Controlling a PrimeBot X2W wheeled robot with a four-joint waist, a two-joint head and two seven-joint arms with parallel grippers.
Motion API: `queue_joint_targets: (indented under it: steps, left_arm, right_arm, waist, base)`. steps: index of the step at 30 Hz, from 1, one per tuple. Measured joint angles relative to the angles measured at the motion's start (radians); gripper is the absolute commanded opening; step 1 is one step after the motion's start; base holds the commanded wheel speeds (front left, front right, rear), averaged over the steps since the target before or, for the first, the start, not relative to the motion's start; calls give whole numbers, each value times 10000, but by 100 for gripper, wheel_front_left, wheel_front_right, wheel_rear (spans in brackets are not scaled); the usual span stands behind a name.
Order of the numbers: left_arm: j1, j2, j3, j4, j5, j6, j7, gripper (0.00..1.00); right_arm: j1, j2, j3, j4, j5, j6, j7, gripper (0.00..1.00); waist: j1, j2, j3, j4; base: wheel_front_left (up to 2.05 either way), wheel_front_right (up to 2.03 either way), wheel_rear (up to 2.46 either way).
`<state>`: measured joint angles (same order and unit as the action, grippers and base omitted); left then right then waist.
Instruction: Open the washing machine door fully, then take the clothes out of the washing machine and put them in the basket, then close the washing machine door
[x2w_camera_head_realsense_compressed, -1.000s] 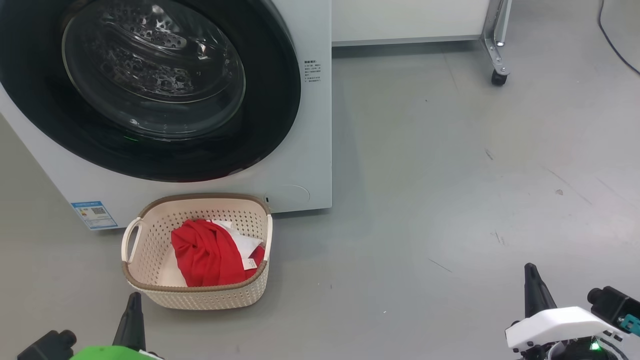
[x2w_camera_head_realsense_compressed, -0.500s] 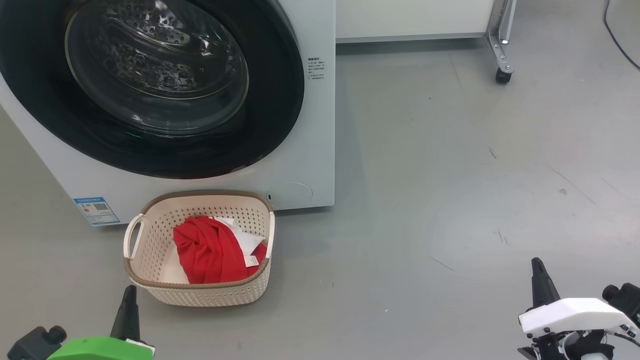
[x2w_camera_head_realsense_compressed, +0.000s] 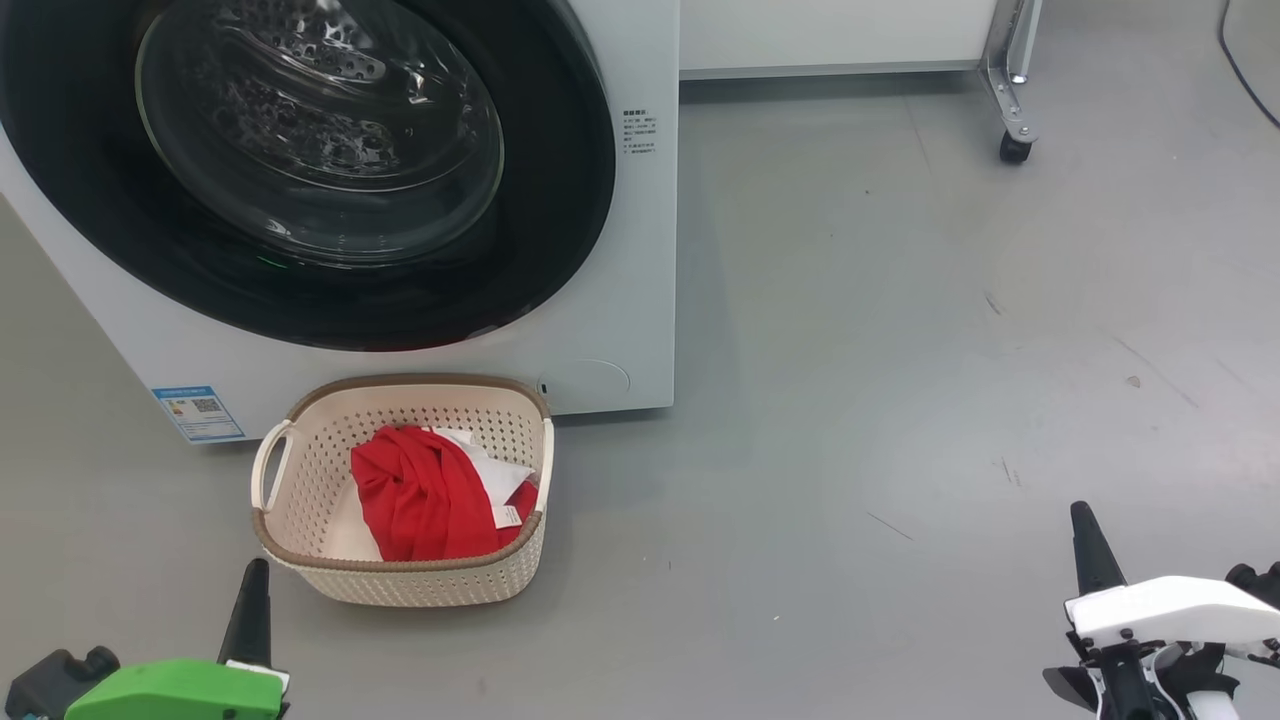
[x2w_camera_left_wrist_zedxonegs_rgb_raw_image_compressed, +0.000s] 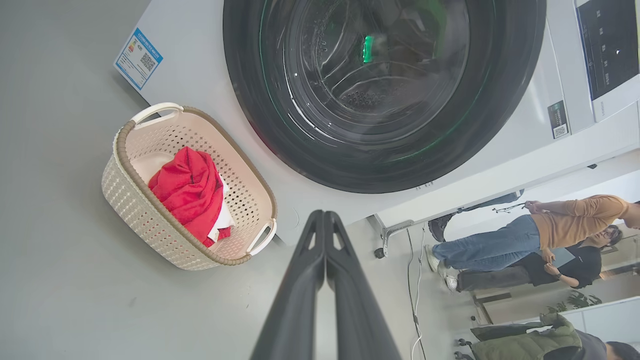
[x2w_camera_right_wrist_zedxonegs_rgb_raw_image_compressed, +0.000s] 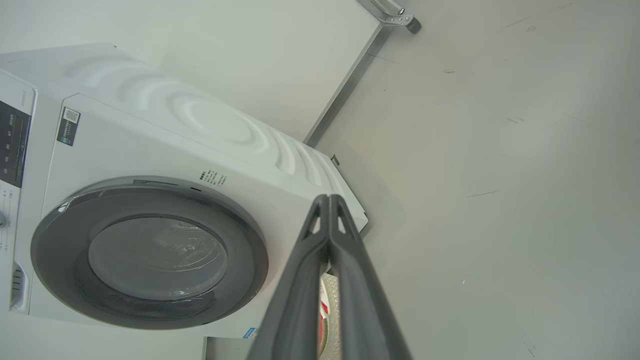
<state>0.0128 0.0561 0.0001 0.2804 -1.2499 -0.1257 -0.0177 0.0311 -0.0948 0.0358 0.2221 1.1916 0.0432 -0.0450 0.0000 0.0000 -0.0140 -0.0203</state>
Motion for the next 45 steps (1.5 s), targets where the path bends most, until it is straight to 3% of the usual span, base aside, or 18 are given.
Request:
queue_joint_targets:
  steps: [35, 45]
  left_arm:
    - [-637, -109, 685, -56, -3494, 0, 1202, 0]
    - [-698, -125, 702, -75, -3530, 0, 1221, 0]
  right_arm:
    - [-764, 173, -1089, 439, 4451, 700, 1043, 0]
    - [-854, 178, -1139, 476, 4577, 702, 1099, 0]
  waist:
    - [0, 0, 170, 204]
    - [0, 0, 170, 205]
  base:
    - [0, 0, 0]
    - [0, 0, 0]
